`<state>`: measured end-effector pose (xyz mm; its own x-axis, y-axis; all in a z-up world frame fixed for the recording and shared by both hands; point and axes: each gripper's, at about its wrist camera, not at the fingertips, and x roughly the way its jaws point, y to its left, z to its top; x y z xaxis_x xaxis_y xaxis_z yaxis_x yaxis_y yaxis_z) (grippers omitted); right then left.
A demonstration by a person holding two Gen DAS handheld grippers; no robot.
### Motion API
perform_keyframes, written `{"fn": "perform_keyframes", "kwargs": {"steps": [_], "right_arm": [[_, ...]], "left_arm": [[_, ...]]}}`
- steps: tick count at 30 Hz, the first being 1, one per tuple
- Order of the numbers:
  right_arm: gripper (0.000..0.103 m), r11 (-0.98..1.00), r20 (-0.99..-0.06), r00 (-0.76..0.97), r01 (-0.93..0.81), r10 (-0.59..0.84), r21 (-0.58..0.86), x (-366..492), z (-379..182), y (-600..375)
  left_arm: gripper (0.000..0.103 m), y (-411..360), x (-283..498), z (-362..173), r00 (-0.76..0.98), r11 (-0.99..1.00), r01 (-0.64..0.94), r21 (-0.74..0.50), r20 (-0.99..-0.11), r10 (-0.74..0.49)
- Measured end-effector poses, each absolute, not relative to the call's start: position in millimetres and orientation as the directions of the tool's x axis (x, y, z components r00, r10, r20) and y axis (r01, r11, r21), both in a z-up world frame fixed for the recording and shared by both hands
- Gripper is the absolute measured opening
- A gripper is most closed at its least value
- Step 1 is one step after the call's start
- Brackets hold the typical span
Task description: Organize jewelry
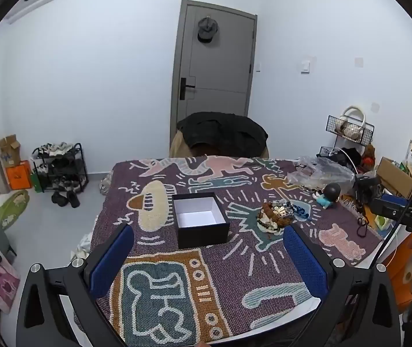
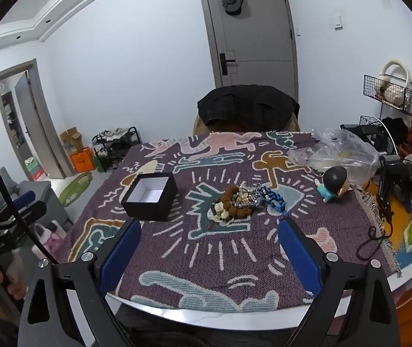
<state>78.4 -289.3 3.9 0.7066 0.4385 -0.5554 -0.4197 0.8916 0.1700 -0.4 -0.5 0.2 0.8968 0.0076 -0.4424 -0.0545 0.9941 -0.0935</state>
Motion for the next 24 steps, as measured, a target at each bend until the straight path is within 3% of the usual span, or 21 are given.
{"fn": "perform_keyframes", "kwargs": {"steps": [24], "right_arm": [[0.096,0.892,-0.534,0.724,-0.424,0.436,0.154,74.4,5.9,-283.9]], "left_arm": [[0.103,-2.2,-1.0,6.0,0.910,0.995,-0.033,-0.099,-0.415,-0.011]]}}
